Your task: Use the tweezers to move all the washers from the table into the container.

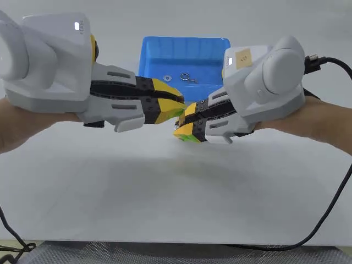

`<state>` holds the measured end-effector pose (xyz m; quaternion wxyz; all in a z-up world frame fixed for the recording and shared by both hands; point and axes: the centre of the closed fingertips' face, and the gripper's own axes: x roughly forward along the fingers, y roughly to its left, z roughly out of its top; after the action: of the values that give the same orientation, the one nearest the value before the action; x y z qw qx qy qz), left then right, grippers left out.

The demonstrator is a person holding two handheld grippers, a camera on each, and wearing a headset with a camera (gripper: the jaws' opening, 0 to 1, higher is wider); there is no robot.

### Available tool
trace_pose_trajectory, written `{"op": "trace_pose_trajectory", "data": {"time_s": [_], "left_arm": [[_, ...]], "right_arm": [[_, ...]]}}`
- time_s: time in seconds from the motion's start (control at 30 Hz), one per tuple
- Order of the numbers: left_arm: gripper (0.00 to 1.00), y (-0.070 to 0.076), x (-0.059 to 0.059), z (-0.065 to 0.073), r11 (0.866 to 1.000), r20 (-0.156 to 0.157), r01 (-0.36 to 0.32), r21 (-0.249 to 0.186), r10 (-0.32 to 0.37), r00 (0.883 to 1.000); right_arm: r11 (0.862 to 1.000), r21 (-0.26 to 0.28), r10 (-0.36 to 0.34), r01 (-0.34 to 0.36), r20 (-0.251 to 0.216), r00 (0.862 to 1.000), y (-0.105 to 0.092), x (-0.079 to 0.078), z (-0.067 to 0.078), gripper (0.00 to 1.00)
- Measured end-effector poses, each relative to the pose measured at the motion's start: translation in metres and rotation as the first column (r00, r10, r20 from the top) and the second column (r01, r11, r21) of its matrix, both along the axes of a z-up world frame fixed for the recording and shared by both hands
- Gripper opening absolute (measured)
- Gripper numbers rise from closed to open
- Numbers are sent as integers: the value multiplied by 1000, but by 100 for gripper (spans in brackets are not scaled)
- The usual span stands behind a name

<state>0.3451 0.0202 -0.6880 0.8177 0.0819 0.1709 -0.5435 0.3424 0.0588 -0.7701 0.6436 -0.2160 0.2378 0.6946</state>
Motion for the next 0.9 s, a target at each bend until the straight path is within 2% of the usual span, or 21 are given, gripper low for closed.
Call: {"op": "trace_pose_trajectory", "data": {"time_s": [0.07,0.4,0.53,0.63,0.73,0.9], "left_arm": [[9,-7,-2,4,1000,4,-3,1,3,1000],[10,-1,2,3,1000,9,-6,-2,6,1000],[12,1,1,3,1000,1,3,-5,-3,1000],[14,-5,-1,6,1000,0,-3,6,3,1000],[14,6,0,6,1000,2,-20,9,20,1000],[14,19,-1,5,999,7,-46,14,46,999]], "right_arm": [[1000,0,-10,10,0,1000,-1,2,1,10],[1000,5,-11,11,10,1000,-2,0,4,10],[1000,14,-14,14,12,1000,0,2,8,10],[1000,13,-15,15,20,1000,-1,4,11,10],[1000,13,-19,19,27,999,-3,8,12,10],[999,21,-29,28,39,999,-4,13,22,10]]}}
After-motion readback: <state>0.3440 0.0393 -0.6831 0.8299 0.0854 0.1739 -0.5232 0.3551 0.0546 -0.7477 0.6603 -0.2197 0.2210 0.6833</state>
